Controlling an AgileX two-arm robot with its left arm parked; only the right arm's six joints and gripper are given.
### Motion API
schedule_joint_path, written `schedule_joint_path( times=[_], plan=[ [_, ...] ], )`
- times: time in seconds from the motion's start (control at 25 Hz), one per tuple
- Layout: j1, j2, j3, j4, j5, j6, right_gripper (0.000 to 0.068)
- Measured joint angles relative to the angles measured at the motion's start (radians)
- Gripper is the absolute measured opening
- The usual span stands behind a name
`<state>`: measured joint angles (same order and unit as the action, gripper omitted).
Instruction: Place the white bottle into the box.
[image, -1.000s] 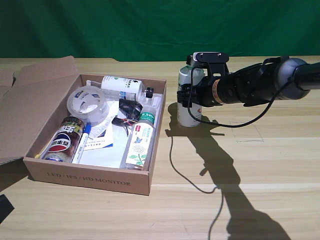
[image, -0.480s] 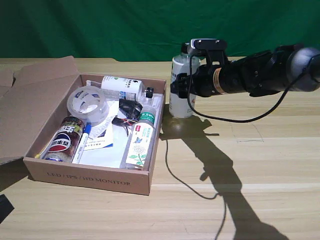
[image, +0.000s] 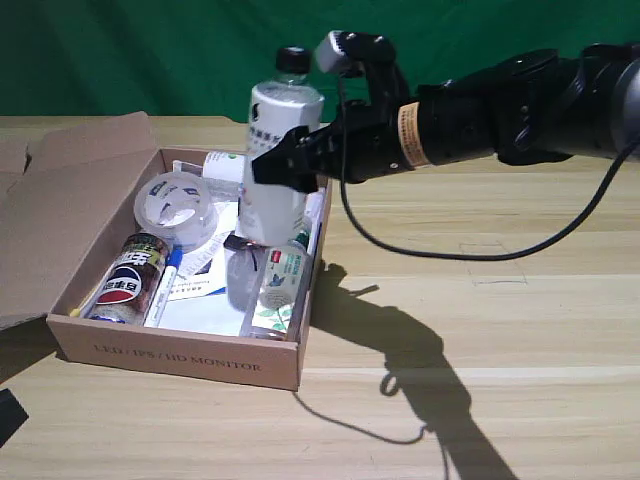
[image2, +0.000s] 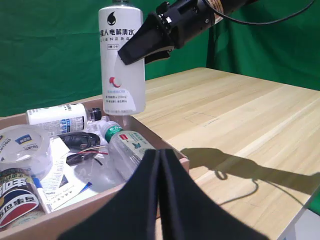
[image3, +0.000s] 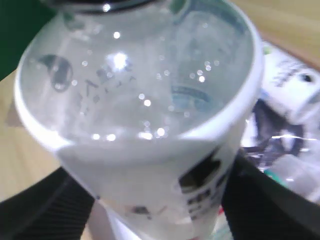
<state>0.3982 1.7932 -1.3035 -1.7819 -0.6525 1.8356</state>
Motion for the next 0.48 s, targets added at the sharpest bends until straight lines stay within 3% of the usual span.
schedule_joint_path(
  times=[0.36, 0.48],
  plan=[
    [0.074, 0.000, 0.000, -0.006, -0.002, -0.030, 0.0540],
    [0.074, 0.000, 0.000, -0.006, 0.011, -0.030, 0.0625]
  ],
)
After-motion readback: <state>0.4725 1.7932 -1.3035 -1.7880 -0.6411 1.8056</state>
